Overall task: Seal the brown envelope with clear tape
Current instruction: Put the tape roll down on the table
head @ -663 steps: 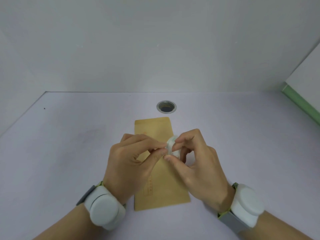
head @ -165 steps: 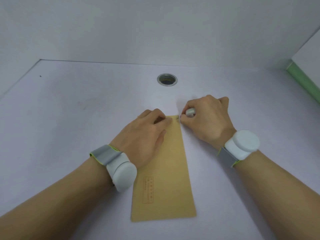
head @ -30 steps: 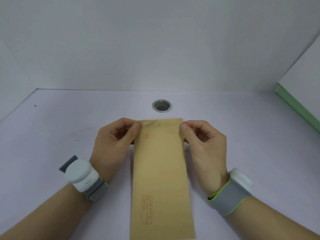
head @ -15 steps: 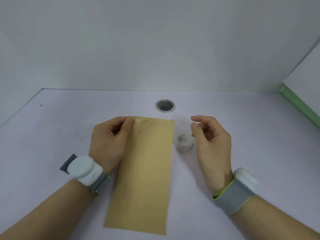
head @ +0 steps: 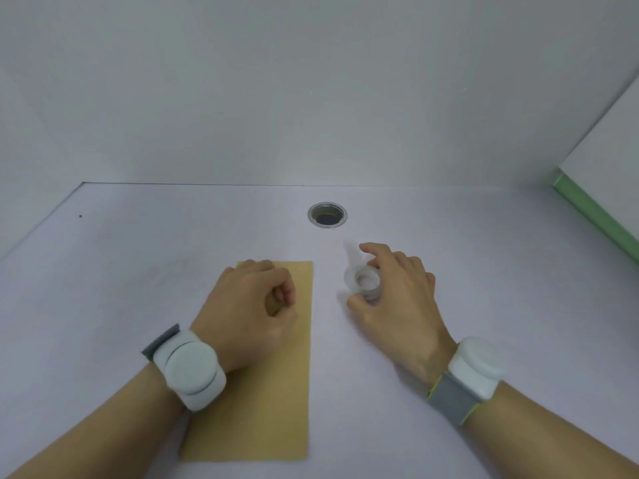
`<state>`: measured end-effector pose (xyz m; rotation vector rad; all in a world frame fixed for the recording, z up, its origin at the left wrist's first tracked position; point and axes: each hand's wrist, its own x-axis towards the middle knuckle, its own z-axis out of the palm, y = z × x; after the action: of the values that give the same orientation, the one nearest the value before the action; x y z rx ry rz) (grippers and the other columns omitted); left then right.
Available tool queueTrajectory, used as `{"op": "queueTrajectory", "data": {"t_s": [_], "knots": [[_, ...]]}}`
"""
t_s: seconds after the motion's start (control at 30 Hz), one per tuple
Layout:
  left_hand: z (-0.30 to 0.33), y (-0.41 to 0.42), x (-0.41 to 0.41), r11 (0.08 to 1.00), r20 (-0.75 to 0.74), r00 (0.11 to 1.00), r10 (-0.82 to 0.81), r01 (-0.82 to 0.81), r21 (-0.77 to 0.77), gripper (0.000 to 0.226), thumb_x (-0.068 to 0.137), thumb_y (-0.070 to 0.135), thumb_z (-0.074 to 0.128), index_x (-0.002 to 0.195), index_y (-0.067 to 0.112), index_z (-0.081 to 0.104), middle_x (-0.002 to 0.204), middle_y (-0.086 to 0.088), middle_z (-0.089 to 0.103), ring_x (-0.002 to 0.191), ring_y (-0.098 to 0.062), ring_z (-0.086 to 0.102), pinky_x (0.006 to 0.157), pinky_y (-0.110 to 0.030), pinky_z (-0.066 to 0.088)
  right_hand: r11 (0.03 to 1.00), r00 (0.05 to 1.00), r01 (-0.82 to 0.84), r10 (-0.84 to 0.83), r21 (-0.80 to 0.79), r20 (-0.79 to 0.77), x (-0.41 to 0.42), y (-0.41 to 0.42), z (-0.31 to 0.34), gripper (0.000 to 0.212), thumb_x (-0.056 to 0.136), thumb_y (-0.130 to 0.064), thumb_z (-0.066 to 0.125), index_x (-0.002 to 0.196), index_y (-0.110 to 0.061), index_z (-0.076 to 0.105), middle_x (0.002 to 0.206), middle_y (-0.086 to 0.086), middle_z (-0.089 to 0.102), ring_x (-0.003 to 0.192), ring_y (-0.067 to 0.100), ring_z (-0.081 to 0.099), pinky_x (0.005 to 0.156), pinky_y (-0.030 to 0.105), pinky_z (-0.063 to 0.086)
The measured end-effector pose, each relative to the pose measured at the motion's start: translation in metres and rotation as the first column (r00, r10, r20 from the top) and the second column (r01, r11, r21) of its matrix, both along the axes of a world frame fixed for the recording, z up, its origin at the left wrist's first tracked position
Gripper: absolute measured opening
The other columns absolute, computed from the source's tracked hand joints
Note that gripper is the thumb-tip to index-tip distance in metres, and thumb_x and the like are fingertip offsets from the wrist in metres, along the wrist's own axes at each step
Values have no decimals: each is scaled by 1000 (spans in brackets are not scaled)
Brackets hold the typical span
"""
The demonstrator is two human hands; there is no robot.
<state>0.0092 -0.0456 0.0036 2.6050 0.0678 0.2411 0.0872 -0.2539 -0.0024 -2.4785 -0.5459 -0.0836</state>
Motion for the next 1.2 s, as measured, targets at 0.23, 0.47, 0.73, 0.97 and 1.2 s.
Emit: {"op": "queueTrajectory", "data": {"t_s": [0.23,0.47,0.73,0.97,1.2], "knots": [[-5,-1,-1,985,25,999,29,-33,167,57,82,68,49,122,30,65,120,16,60,114,-15,55,98,-37,47,995,996,81,-83,64,29,21,-10,-5,57,83,-29,66,136,-29,47,118,-5,63,112,26,50,90,34,30],[-11,0,1,979,-4,999,48,-46,200,73,76,78,43,134,35,54,135,19,51,128,-14,48,108,-37,37,980,982,182,-186,76,44,38,-22,-8,58,83,-37,69,136,-26,49,120,-5,69,115,31,56,97,44,39],[-9,14,19,978,37,986,160,-153,-143,58,82,65,60,128,30,60,135,13,51,130,-13,44,108,-26,32,950,966,238,-210,200,-150,56,-24,-3,112,61,-39,88,152,-30,24,129,9,52,121,30,50,106,50,41],[-9,30,4,964,-18,985,171,-171,-204,45,89,49,67,129,32,58,139,9,50,131,-16,49,105,-28,35,962,957,235,-203,141,-207,45,-32,1,118,64,-40,89,156,-22,17,137,17,45,130,35,41,107,44,40],[-23,31,-64,998,6,998,57,-57,-4,58,80,60,54,127,28,61,135,13,52,124,-14,51,104,-23,35,994,986,113,-112,4,-127,-11,-71,-7,76,80,-46,76,142,-17,43,133,6,52,125,27,47,103,36,40]]}}
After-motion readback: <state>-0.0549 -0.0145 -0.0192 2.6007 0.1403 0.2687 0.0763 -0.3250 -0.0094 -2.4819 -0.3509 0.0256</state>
